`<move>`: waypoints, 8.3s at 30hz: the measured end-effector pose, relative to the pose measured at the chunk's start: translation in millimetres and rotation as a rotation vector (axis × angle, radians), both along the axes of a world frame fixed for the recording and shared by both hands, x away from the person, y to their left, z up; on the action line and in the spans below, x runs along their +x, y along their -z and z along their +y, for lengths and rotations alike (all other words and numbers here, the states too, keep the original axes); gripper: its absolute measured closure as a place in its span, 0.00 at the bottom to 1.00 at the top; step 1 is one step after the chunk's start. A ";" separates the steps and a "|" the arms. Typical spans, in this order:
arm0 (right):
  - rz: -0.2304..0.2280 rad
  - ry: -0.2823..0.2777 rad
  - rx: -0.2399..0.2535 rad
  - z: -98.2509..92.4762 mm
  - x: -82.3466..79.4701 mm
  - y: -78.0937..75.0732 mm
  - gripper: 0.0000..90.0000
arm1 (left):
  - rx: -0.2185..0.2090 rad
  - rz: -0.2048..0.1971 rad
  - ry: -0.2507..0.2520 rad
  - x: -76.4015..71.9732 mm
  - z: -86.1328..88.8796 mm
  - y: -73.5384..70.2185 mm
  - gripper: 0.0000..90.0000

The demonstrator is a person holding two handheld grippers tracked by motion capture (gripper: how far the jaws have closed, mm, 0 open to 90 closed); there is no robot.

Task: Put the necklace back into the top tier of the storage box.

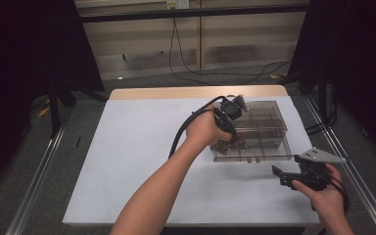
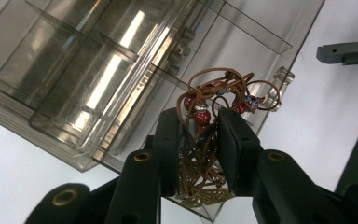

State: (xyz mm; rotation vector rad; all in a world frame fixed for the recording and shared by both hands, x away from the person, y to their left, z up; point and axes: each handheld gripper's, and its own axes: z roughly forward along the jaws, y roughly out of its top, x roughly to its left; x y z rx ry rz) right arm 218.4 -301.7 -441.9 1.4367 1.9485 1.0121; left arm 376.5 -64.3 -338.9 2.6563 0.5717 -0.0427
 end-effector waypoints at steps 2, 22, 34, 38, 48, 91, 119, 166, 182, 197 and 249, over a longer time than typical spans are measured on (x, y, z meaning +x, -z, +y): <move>0.001 -0.001 0.001 0.2 0.0 0.0 0.13 | -0.008 0.018 -0.011 0.8 1.0 1.4 0.81; 0.001 -0.003 -0.001 1.0 -0.1 -0.2 0.13 | -0.009 0.007 0.005 -2.2 4.6 17.7 0.61; 0.000 -0.002 -0.002 0.0 -0.2 -0.4 0.13 | 0.026 -0.008 0.038 -3.3 -6.4 31.0 0.57; 0.000 -0.001 0.000 0.4 -0.4 -0.6 0.13 | 0.022 -0.014 0.034 -4.3 -8.8 35.1 0.62; -0.001 -0.002 -0.002 0.3 0.0 -0.3 0.13 | 0.045 -0.038 0.028 -2.6 -8.8 34.1 0.93; 0.002 -0.002 -0.001 0.3 1.4 -0.1 0.14 | -0.040 -0.029 0.053 -2.2 -7.1 27.0 0.50; 0.003 -0.002 -0.005 -0.8 1.9 0.0 0.14 | -0.003 0.003 0.067 -5.2 -11.8 29.5 0.94; 0.006 -0.006 -0.010 1.0 2.8 1.1 0.14 | -0.038 0.046 0.022 -7.3 23.5 15.8 0.70; 0.008 -0.004 -0.010 0.9 3.0 1.3 0.14 | 0.013 0.114 0.038 -9.9 22.2 28.3 0.93; 0.006 -0.008 -0.009 1.3 2.5 0.8 0.14 | -0.009 0.045 0.006 -2.8 15.2 35.2 1.00; 0.019 0.041 -0.015 10.7 -19.7 -13.2 0.35 | -0.062 -0.044 -0.061 25.3 40.4 9.5 0.98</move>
